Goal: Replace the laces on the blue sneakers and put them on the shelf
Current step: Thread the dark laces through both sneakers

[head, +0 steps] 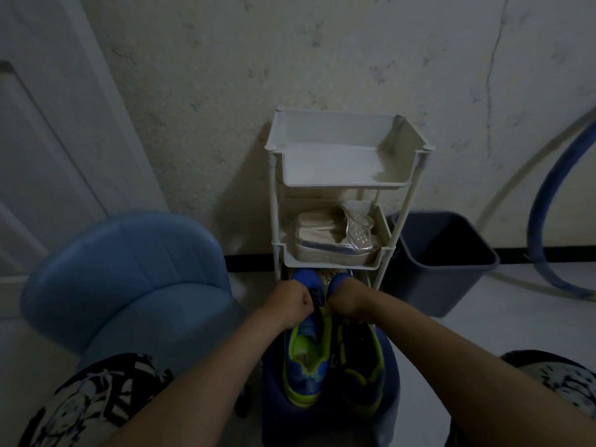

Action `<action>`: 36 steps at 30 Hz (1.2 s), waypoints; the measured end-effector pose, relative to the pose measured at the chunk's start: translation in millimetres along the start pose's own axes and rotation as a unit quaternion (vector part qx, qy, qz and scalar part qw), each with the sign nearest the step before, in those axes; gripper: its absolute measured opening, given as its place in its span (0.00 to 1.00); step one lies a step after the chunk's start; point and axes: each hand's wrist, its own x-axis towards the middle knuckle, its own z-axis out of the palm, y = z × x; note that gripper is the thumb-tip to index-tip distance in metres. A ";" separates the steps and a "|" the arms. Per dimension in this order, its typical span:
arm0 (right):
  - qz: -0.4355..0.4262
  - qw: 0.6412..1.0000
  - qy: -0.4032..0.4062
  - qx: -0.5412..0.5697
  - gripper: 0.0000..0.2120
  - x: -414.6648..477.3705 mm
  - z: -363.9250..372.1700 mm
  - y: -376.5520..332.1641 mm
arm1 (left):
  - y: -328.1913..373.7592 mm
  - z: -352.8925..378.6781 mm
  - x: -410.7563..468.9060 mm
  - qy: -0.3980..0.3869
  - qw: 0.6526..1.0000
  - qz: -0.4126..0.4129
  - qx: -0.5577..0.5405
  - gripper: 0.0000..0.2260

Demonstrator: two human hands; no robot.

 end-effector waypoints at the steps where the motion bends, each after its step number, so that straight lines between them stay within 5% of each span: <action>1: 0.002 1.000 0.001 0.001 0.10 0.3 0.4 0.5 | 0.9 1.4 -0.1 0.004 1.000 0.002 0.002 0.08; 15: -0.012 1.000 -0.014 -0.008 0.09 6.3 2.9 0.5 | 10.3 4.3 1.2 -0.021 0.993 0.000 0.116 0.12; 22: -0.031 0.999 -0.014 -0.016 0.08 3.9 1.3 -1.9 | 11.9 8.8 3.8 -0.021 0.987 0.012 0.162 0.06; 27: -0.022 1.000 -0.014 -0.001 0.08 2.8 -1.2 -1.4 | 3.9 17.8 8.0 -0.007 0.997 -0.010 0.078 0.13; 36: -0.085 0.995 0.022 -0.040 0.13 9.8 4.0 11.2 | -7.8 18.4 10.4 0.010 0.998 -0.017 -0.064 0.05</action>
